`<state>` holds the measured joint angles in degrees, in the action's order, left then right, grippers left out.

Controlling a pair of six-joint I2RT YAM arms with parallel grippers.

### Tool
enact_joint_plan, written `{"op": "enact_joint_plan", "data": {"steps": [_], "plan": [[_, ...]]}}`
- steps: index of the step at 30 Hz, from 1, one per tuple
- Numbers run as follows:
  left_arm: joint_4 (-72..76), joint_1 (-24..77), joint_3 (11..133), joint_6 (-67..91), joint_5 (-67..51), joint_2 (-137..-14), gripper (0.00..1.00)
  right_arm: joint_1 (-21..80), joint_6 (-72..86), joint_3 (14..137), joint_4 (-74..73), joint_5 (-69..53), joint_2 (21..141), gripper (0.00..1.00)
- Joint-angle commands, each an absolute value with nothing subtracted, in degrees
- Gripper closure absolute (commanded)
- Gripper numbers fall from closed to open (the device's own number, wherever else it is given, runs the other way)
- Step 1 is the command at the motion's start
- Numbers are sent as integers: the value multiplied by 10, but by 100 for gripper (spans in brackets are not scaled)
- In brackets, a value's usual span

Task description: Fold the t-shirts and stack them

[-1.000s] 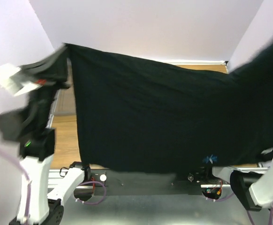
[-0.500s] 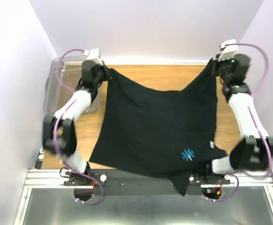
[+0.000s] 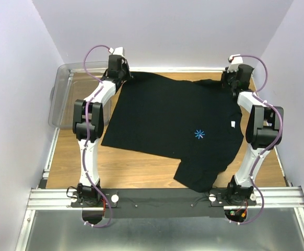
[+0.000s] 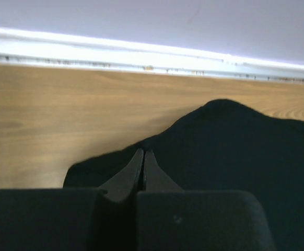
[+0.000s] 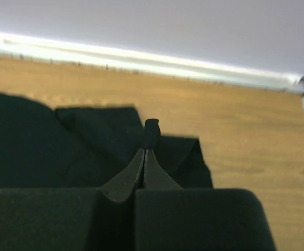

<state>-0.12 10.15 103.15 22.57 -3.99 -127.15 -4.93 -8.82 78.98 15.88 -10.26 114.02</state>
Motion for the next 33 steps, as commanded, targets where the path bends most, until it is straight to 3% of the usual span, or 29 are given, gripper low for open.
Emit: {"op": "enact_joint_plan", "data": {"steps": [1,7,19,33], "plan": [[-36,104,1106,224,-13,-1311,100,-47,-69,851,211,-96,1146,99],[-40,104,1158,221,-10,-1333,100,-47,-62,854,214,-92,1119,99],[-95,101,1250,207,57,-1393,100,-54,-71,723,234,-84,979,99],[-79,95,1227,194,58,-1389,100,-75,-68,640,239,-107,909,99]]}}
